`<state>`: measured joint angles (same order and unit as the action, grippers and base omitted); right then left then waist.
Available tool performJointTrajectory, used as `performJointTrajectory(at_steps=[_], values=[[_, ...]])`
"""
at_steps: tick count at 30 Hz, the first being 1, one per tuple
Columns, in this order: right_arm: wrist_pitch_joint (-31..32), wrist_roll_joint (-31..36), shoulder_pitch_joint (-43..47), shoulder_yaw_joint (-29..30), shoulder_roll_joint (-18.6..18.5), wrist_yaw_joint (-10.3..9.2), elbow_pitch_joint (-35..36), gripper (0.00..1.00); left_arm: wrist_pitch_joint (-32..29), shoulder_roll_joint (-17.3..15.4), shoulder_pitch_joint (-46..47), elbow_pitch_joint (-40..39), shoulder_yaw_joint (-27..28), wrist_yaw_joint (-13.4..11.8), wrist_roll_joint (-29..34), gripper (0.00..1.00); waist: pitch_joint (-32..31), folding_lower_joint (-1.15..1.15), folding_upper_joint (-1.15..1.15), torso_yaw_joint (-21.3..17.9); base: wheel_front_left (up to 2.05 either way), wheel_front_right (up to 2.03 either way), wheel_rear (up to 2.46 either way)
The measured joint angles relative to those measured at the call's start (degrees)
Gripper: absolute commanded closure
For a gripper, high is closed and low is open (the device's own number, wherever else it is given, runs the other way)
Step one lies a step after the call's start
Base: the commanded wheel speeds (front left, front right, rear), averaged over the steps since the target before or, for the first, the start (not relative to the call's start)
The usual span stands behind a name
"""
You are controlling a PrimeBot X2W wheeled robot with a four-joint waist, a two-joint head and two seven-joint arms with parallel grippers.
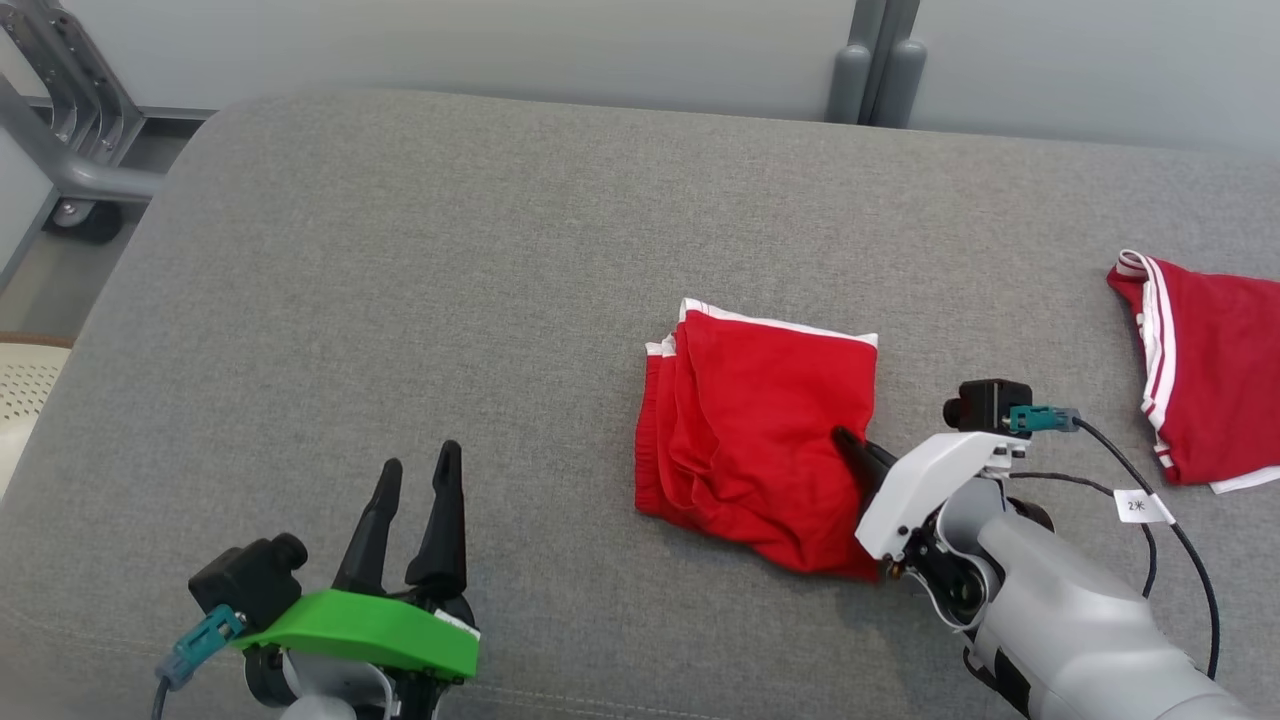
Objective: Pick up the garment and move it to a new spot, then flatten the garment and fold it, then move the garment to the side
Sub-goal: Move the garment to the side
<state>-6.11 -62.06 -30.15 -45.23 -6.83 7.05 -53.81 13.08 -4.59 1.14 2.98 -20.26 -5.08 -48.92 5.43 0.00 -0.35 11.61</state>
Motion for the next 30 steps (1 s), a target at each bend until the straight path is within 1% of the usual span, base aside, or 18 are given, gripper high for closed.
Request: performJointTrajectory(at_steps=[5,7,13,20,30], values=[[-0.5,1.3,-1.0,-2.1,-1.0,0.0,1.6,1.0,0.0,0.0,0.0,0.2,0.5,-0.1,0.0,0.0,-0.2,0.0,0.0,-0.6,0.0,0.0,0.0],[-0.5,2.4,-1.7,-3.0,-2.0,0.01,1.9,1.0,0.1,-0.1,0.0,0.2,0.8,-0.2,0.0,0.0,-0.4,0.0,0.0,-0.9,0.0,0.0,0.0],[0.2,5.9,-4.1,-6.0,-7.5,0.01,2.4,1.0,0.1,-0.1,-0.1,0.2,1.2,-0.3,0.0,0.0,-1.1,0.0,0.0,-2.4,0.0,0.0,0.0],[1.2,9.0,-9.5,-7.4,-15.0,0.01,3.1,1.0,0.1,-0.1,-0.2,0.1,1.2,-0.3,0.0,0.0,-1.7,0.0,0.0,-4.5,0.0,0.0,0.0],[4.9,11.1,-15.1,-10.5,-20.4,0.02,7.3,1.0,0.1,-0.1,-0.3,-0.8,0.4,-0.4,0.0,0.0,-1.7,0.0,0.0,-7.6,0.0,0.0,0.0]])
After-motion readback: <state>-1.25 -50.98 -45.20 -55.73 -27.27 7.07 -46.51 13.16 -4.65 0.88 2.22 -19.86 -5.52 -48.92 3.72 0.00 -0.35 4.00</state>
